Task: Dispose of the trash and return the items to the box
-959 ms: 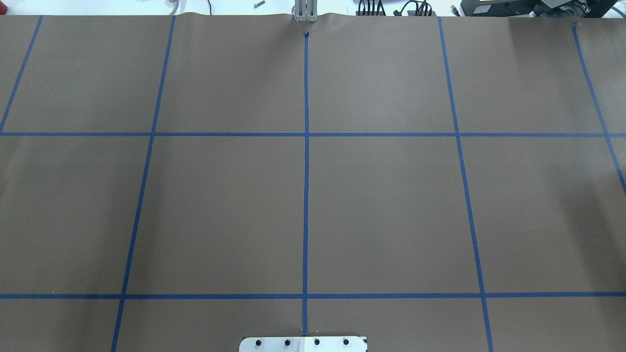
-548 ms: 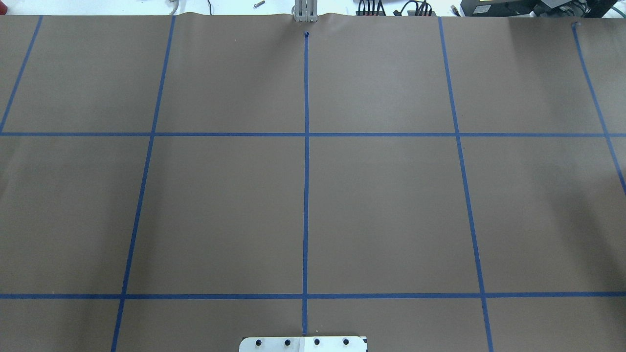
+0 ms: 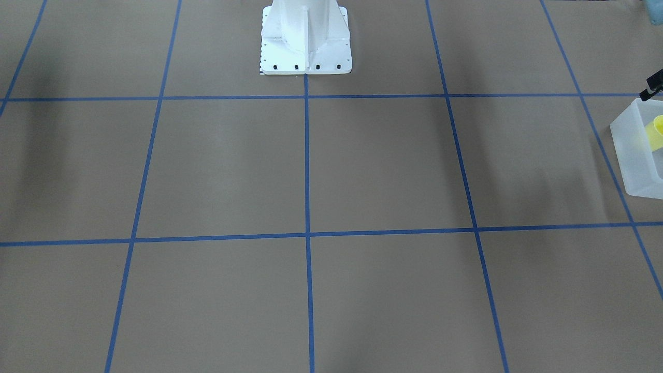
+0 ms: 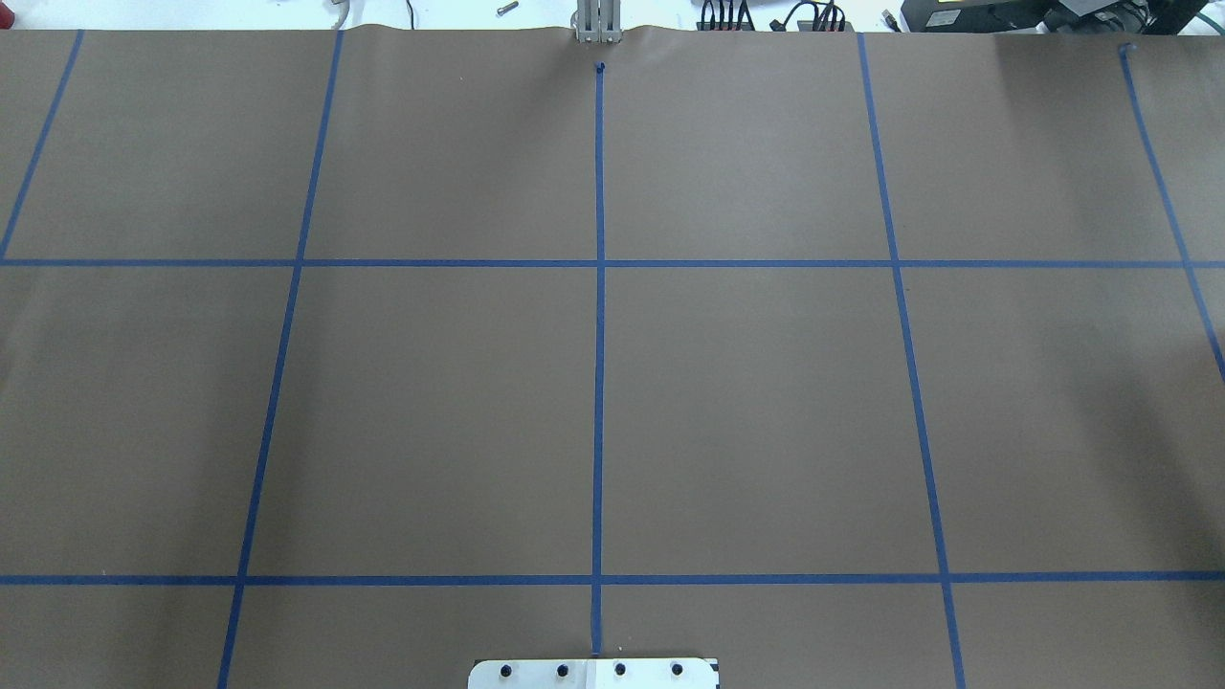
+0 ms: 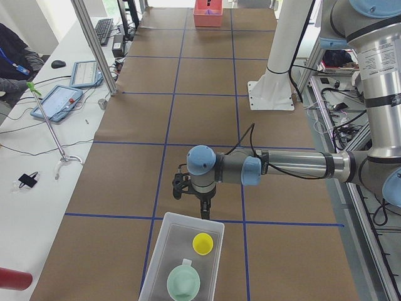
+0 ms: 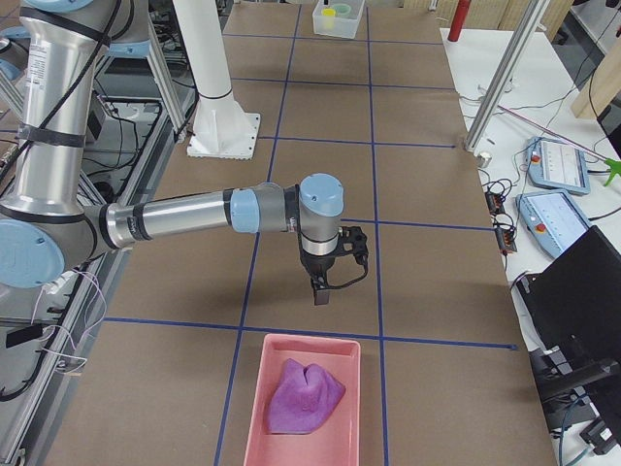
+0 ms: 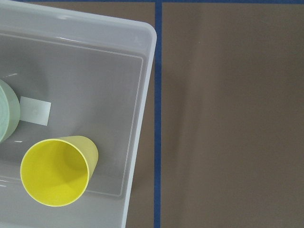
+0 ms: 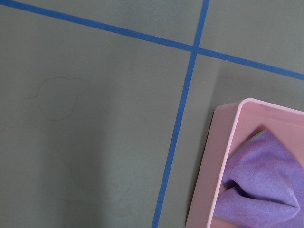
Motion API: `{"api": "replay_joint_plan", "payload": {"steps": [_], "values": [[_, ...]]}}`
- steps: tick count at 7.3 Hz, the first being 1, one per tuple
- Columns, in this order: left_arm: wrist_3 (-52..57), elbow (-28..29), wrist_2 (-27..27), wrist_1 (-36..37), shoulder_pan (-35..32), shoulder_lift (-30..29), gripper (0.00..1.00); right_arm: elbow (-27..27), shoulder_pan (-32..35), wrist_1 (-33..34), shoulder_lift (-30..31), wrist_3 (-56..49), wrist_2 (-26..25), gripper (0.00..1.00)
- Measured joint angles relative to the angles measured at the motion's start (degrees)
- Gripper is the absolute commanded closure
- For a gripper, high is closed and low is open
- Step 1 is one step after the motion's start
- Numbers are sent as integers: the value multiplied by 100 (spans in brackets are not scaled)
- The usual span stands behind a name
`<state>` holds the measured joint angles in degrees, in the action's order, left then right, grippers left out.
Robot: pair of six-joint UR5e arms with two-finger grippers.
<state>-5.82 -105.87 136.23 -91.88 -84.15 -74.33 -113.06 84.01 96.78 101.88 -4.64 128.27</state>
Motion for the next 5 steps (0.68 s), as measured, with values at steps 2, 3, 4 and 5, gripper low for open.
{"api": "replay_joint_plan", "payload": {"steps": [2,3,4,5], "values": [[0,15,-6,3,-2,2,1,-36,1,-7,-16,8,38,0],[1,19,-8,3,-7,8,1,-58,2,-21,-28,12,75,0],[1,24,-11,3,-10,12,1,-72,2,-32,-33,14,92,0],[1,38,-34,3,-11,14,1,-81,1,-39,-35,15,104,0]]}}
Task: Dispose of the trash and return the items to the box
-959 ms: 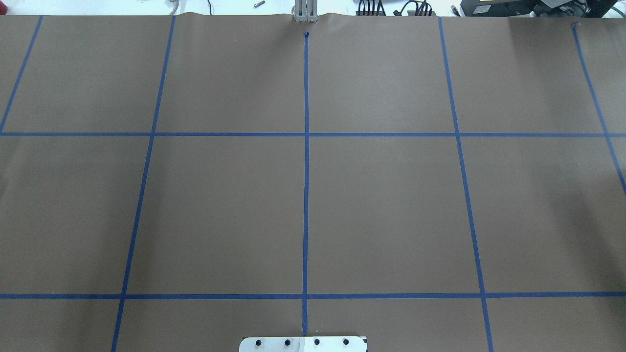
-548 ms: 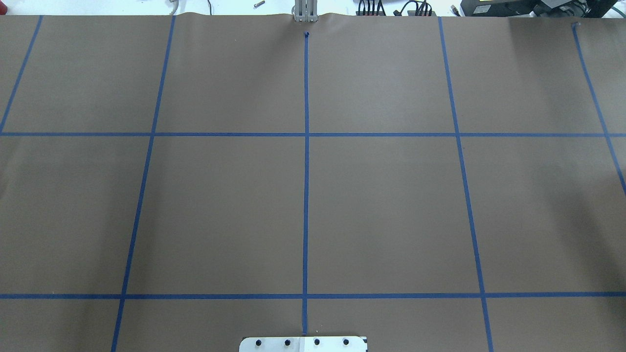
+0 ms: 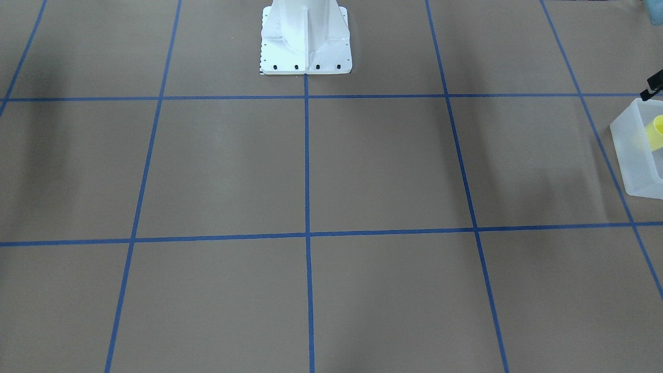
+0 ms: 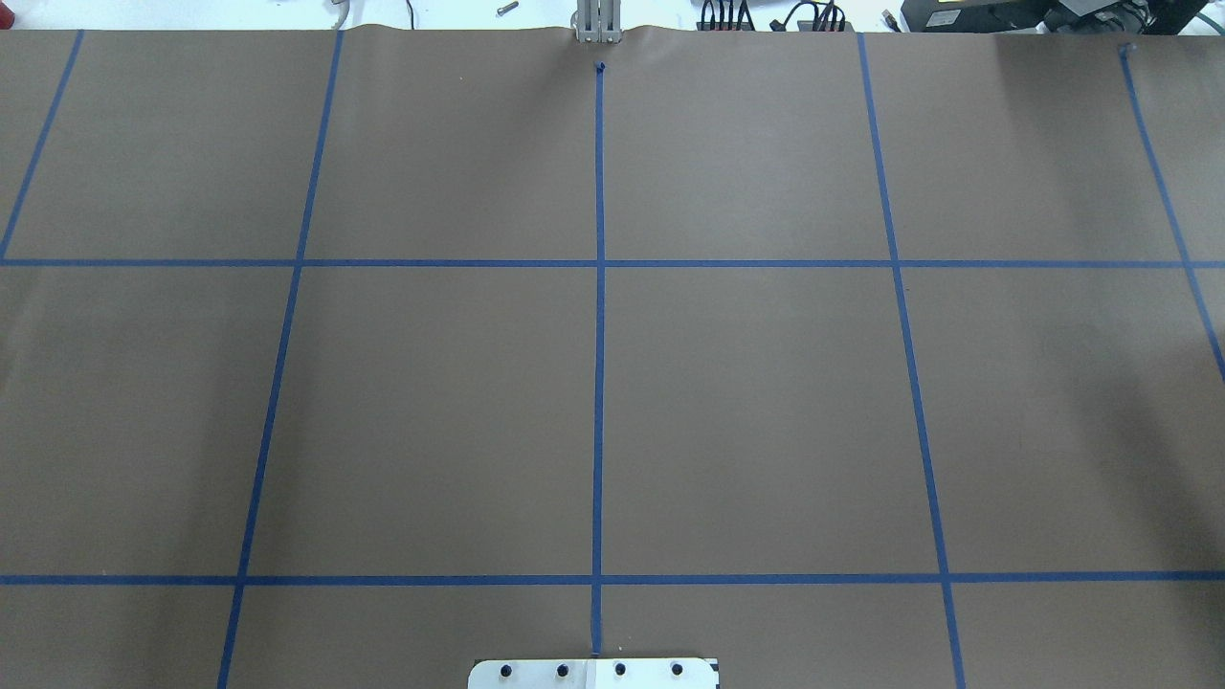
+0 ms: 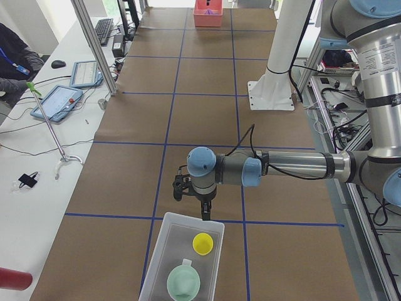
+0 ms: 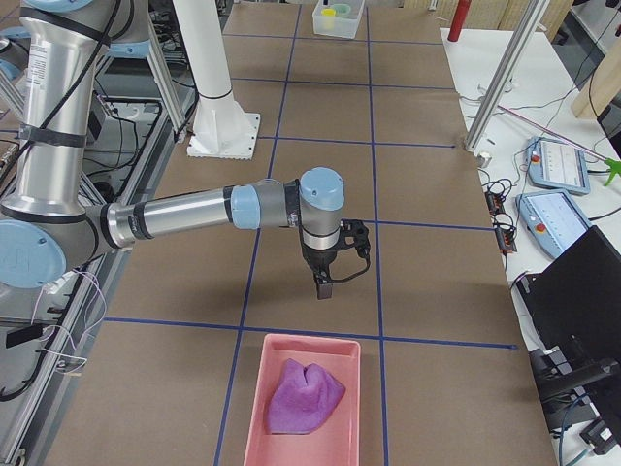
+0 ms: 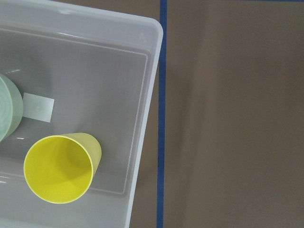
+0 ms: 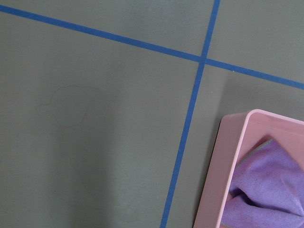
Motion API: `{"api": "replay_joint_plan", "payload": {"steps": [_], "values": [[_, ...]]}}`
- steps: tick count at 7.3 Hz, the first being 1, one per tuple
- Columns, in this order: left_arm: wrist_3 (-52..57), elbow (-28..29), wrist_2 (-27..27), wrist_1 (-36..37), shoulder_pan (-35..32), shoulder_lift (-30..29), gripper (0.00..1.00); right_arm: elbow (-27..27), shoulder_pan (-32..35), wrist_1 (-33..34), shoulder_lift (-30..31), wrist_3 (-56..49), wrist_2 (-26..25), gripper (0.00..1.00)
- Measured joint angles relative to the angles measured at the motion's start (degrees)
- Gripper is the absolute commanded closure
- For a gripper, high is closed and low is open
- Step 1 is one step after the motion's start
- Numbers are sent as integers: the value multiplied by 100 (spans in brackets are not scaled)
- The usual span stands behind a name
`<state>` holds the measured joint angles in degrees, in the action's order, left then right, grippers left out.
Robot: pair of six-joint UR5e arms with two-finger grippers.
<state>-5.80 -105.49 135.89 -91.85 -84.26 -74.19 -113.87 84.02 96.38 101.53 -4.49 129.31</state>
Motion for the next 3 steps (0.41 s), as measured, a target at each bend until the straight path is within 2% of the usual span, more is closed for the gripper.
{"api": "replay_joint_plan", "payload": {"steps": [3], "values": [[-1,31,-182,8,5,0,1,-22,0,-5,27,0,81,0]]}}
